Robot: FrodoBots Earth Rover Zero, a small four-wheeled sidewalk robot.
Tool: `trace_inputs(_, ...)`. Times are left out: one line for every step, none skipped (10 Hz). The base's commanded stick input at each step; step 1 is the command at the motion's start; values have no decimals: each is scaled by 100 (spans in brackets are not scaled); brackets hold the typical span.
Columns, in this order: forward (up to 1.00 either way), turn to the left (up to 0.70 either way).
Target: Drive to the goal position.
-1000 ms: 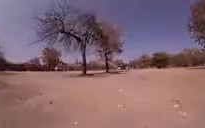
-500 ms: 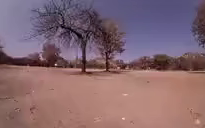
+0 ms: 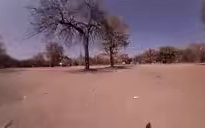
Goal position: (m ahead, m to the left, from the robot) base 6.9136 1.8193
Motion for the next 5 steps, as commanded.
trace_inputs(92, 37)
trace_inputs(92, 37)
trace_inputs(92, 37)
trace_inputs(92, 37)
trace_inputs(92, 37)
